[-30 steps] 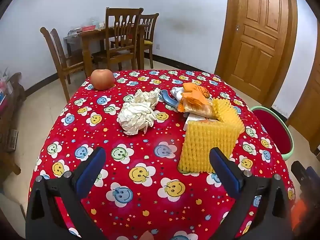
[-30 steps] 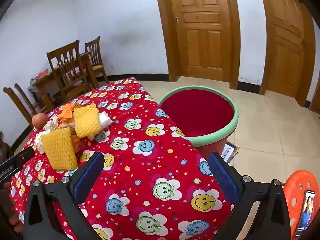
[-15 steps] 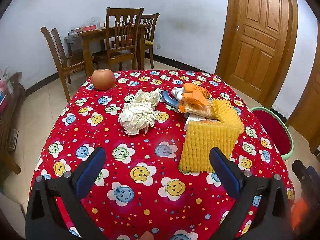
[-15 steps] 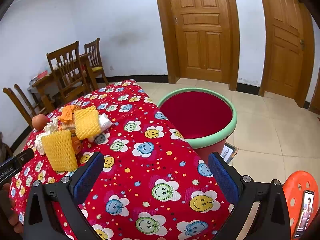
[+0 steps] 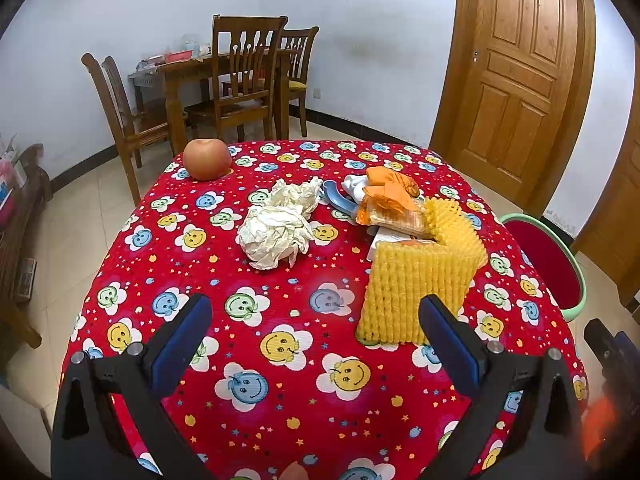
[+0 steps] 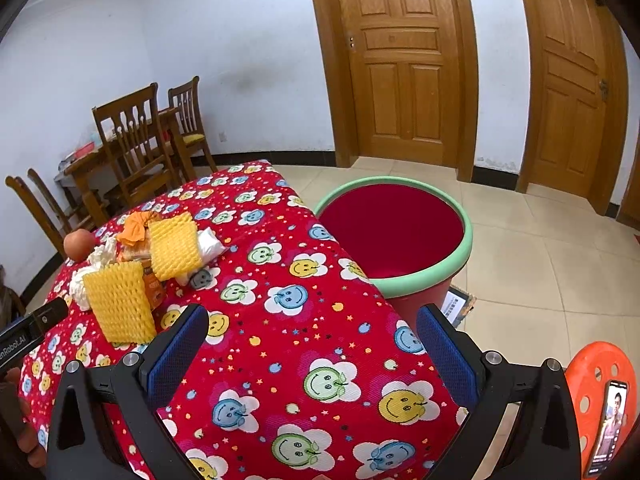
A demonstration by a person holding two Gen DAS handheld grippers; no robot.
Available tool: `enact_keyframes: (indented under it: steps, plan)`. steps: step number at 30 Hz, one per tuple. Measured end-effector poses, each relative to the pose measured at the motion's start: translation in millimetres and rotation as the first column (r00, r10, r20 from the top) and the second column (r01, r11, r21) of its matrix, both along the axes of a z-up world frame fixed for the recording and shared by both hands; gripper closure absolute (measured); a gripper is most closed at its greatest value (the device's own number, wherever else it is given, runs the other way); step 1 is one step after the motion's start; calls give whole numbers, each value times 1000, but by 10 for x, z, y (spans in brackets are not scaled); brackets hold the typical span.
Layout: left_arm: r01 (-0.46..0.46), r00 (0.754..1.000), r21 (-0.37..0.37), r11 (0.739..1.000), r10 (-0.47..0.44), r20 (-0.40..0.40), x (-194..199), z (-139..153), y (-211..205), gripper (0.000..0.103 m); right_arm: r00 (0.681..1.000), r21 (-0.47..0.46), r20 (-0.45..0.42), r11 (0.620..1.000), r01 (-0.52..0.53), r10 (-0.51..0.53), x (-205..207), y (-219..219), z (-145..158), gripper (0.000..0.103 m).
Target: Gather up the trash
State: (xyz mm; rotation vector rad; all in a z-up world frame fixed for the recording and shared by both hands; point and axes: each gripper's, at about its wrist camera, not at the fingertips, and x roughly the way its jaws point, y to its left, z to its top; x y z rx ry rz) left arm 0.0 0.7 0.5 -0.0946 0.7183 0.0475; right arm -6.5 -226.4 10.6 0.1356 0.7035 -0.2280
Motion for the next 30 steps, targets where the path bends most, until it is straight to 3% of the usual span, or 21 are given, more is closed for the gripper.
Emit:
enact_keyframes:
  steps: [30]
  plan:
    - [0,1000,-1,1000,0,1,1,-4,-2,1,1000,4,-5,1000,-1,1,-14,-24,-22,0]
